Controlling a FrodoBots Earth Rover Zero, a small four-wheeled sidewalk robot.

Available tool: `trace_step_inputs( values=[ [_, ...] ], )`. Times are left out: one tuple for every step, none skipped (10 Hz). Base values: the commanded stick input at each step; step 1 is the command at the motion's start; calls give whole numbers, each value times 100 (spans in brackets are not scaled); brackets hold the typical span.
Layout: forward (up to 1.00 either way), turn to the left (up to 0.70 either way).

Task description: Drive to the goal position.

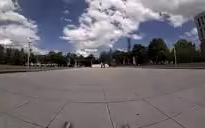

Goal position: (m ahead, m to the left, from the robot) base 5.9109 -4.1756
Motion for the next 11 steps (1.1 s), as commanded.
trace_step_inputs(
  values=[
    [70,0],
    [70,0],
    [70,0],
    [70,0],
    [70,0],
    [70,0],
    [70,0],
    [70,0],
    [70,0],
    [70,0],
    [70,0]
  ],
)
